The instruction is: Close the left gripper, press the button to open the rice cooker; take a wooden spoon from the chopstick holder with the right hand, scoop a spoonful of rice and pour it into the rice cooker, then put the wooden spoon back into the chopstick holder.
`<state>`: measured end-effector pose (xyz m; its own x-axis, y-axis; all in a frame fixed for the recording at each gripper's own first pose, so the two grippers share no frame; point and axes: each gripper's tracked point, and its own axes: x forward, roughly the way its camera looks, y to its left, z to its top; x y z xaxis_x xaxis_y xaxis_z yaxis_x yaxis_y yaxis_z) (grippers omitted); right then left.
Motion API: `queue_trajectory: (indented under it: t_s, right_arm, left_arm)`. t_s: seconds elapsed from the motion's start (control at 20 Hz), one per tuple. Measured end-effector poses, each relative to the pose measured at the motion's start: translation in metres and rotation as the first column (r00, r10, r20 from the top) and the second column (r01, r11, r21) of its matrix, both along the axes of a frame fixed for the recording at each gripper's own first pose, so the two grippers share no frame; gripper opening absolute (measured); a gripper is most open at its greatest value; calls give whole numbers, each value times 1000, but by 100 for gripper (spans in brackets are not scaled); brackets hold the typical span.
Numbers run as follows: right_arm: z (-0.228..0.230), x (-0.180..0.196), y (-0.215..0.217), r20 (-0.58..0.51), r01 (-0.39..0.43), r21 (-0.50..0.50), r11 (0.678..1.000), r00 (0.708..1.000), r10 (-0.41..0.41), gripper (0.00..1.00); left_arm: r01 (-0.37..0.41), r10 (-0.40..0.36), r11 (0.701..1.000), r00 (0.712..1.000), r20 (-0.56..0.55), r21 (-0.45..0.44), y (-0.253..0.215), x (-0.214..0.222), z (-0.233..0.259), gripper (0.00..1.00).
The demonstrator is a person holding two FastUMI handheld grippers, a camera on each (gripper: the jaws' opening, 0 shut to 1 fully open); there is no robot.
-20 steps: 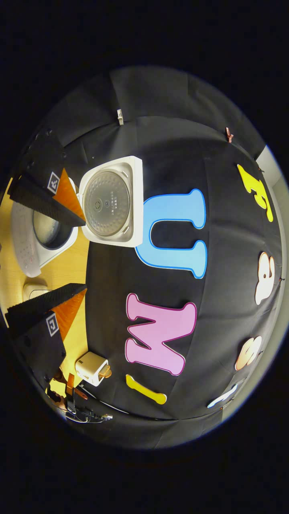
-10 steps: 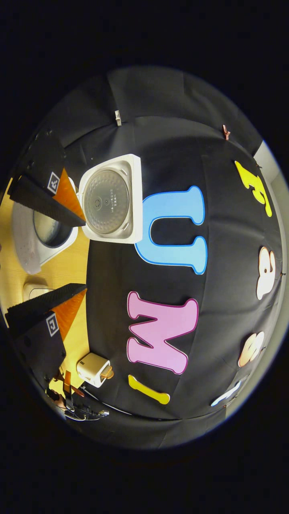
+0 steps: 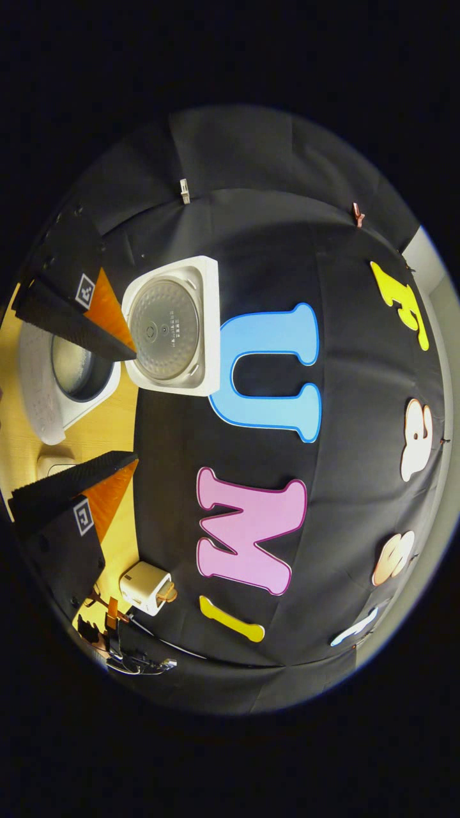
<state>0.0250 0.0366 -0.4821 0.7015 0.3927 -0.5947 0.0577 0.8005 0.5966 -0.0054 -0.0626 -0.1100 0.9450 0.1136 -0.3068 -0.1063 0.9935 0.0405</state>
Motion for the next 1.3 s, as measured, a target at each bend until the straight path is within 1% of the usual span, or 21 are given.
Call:
queue_trajectory:
  t_s: [0.05,0.15,0.3,0.4,0.5,0.55,0.6,0.7,0.75,0.85,1.0,1.15,1.3]
  right_arm:
    - [2,-4,-4,-5,13,-6,1000,1000,-13,80]
    - [6,-20,-15,-11,41,-26,999,999,-41,88]
    - [23,-36,-29,-4,79,-55,995,997,-79,88]
    - [35,-48,-39,-11,104,-84,991,994,-106,89]
    - [51,-61,-42,-12,106,-111,988,994,-108,90]
    - [62,-66,-44,0,106,-124,987,994,-106,75]
    - [75,-70,-46,16,105,-134,985,994,-104,90]
    - [103,-78,-47,51,114,-149,982,993,-108,94]
    - [115,-82,-47,62,117,-153,981,992,-109,95]
    - [136,-87,-48,86,124,-164,979,990,-111,95]
    - [164,-92,-51,124,145,-190,971,985,-123,98]
    - [180,-99,-51,138,155,-208,966,982,-128,98]
    - [186,-107,-55,133,164,-228,960,982,-136,99]
  left_arm:
    - [7,-7,1000,1000,6,0,1,2,3,91]
    - [23,-23,1000,999,24,6,5,6,10,92]
    - [35,-36,999,997,69,11,16,16,25,91]
    - [25,-26,1000,993,113,11,32,27,41,91]
    - [-1,-2,1000,988,156,20,55,41,56,91]
    - [-19,15,999,984,176,25,68,51,64,91]
    - [-35,28,999,979,201,30,80,61,73,91]
    - [-58,45,997,968,248,47,101,83,89,92]
    - [-66,49,996,965,256,61,109,94,93,92]
    - [-75,50,994,962,268,82,124,113,99,92]
    - [-81,55,993,959,279,84,139,144,100,93]
    - [-86,61,991,971,232,102,150,174,82,93]
    - [-95,73,990,978,198,105,160,199,62,93]
